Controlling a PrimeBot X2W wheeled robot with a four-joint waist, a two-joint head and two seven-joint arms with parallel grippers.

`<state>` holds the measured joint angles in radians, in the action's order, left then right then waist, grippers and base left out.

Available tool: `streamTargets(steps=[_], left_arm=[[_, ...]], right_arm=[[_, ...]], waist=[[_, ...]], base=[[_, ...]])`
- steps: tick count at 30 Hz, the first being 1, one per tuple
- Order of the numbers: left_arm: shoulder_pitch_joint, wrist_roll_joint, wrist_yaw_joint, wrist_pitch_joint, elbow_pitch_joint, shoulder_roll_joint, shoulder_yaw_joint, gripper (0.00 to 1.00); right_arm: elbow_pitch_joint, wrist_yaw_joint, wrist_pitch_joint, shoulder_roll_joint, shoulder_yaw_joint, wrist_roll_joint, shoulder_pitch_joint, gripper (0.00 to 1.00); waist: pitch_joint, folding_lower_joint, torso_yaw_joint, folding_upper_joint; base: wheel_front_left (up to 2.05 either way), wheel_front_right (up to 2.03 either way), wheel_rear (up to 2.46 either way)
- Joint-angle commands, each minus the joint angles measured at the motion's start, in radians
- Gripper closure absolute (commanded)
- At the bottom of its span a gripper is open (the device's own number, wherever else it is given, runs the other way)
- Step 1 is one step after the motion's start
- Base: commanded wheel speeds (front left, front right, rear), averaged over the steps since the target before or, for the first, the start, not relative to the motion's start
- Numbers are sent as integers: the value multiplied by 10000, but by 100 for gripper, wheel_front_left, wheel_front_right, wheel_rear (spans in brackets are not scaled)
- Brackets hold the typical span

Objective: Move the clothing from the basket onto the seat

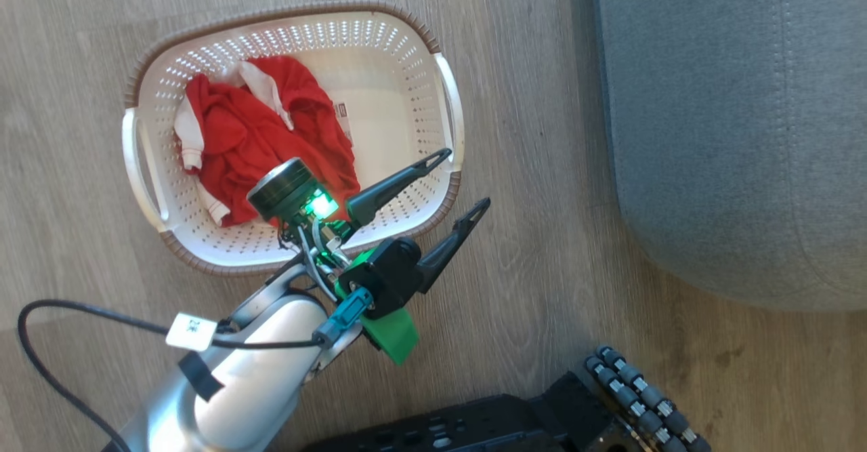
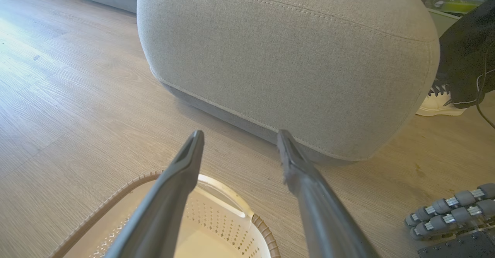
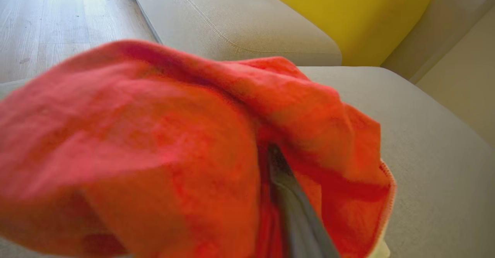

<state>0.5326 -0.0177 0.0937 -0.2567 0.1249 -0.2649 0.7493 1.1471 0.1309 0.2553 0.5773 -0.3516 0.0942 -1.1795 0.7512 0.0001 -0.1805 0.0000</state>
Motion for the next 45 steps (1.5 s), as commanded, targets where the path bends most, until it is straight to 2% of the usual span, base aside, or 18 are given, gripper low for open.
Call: streamTargets(steps=[1,10,18,25,29,33,37,39,45], left_arm=[[-93,33,-18,-51,-249,-25,-176,0],[-312,-184,48,-51,-148,424,-214,0],[-1082,-501,156,-51,-6,1073,-466,0],[-2041,-695,240,-51,-19,1643,-973,0],[-2578,-689,116,-51,21,1850,-1640,0],[-3019,-683,115,-51,-70,1999,-2103,0],[-3361,-717,118,-51,-155,2060,-2469,0],[-3587,-797,92,-51,-227,2089,-2804,0],[-3940,-804,-91,-51,-387,2133,-3765,0]], right_arm=[[-111,-2,65,386,44,228,-34,0],[-139,-2,65,528,891,414,637,0],[-2,-2,65,849,2088,210,1313,0],[-589,-2,65,995,3382,441,1485,0],[-1532,-2,65,895,4244,763,1664,0],[-2932,-2,65,815,4638,1435,2067,0],[-4022,-2,65,681,4747,1902,2575,0],[-4772,-2,65,339,4548,2565,2912,0],[-7074,-2,65,-396,4155,3475,4323,0]], waist=[[-143,-1,-28,0],[-1264,-1,-70,0],[-3272,-1,-26,0],[-5041,-1,127,0],[-5805,-1,198,0],[-6450,-1,393,0],[-6849,-1,517,0],[-7024,-1,575,0],[-7325,-1,919,0]], base=[[0,0,0],[0,0,0],[0,0,0],[0,0,0],[0,0,0],[0,0,0],[0,0,0],[0,0,0],[0,0,0]])
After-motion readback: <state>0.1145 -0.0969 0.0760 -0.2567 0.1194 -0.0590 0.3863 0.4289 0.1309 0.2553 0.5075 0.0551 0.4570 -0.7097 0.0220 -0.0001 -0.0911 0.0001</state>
